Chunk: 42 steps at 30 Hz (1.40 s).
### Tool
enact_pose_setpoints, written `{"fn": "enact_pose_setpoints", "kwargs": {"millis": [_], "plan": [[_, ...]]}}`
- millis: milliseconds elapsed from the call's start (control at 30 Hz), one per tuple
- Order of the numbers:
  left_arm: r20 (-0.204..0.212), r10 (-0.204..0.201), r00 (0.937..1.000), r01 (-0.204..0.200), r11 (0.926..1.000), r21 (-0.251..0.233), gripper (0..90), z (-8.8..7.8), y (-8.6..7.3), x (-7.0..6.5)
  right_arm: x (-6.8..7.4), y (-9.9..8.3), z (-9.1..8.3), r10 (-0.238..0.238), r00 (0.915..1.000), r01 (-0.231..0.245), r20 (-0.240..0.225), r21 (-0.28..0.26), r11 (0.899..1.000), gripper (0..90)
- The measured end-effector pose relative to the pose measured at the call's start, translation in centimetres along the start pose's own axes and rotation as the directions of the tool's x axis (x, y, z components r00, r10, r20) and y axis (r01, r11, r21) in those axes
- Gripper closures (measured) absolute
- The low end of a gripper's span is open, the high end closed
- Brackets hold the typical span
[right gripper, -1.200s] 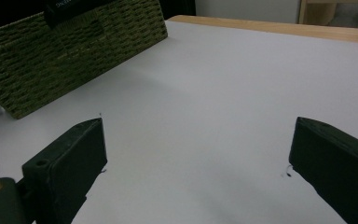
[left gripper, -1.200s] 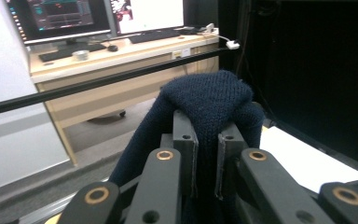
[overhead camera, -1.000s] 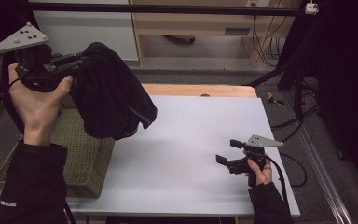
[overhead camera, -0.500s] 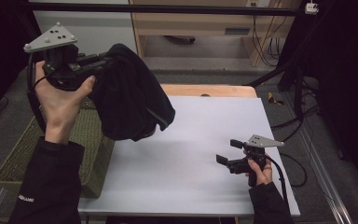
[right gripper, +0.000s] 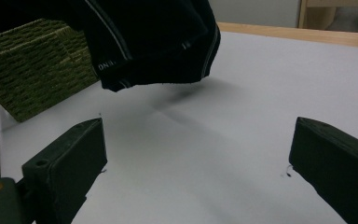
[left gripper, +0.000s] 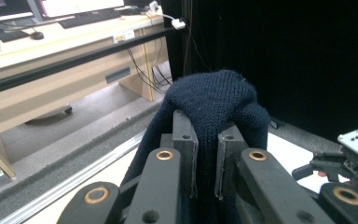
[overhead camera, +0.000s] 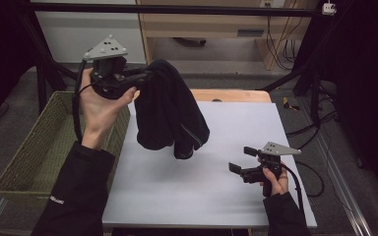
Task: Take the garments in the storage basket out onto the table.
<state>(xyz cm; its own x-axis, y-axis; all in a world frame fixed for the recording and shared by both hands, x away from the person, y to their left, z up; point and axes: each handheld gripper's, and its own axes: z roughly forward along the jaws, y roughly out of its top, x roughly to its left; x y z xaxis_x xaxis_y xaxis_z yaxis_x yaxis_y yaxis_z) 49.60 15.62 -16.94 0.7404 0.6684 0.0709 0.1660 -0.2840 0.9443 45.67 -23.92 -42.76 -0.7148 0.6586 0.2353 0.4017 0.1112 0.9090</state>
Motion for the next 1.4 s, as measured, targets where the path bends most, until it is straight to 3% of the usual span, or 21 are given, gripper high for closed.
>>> {"fn": "enact_pose_setpoints", "kwargs": {"millis": [233, 567, 1133, 1400], "plan": [[0.035, 0.002, 0.9994, -0.003, 0.9997, 0.023, 81.7, 2.3, -0.9, -0.8, 0.0, -0.1, 0.1, 0.003, 1.0000, -0.003, 0.000, 0.006, 1.000, 3.9], [0.069, -0.005, 0.9976, 0.002, 0.9990, 0.046, 81.6, 4.0, -1.9, -1.4, 0.0, -0.1, 0.1, 0.001, 1.0000, -0.001, 0.005, 0.009, 1.000, 3.9], [0.139, -0.027, 0.9899, 0.012, 0.9938, 0.111, 81.3, 7.0, -5.4, -2.3, 0.0, -0.2, 0.2, -0.008, 0.9999, 0.007, 0.010, 0.018, 1.000, 3.8], [0.162, -0.060, 0.9850, 0.037, 0.9893, 0.141, 81.2, 8.2, -7.4, -2.1, 0.0, -0.2, 0.2, -0.011, 0.9998, 0.011, 0.014, 0.018, 1.000, 3.8]]}}
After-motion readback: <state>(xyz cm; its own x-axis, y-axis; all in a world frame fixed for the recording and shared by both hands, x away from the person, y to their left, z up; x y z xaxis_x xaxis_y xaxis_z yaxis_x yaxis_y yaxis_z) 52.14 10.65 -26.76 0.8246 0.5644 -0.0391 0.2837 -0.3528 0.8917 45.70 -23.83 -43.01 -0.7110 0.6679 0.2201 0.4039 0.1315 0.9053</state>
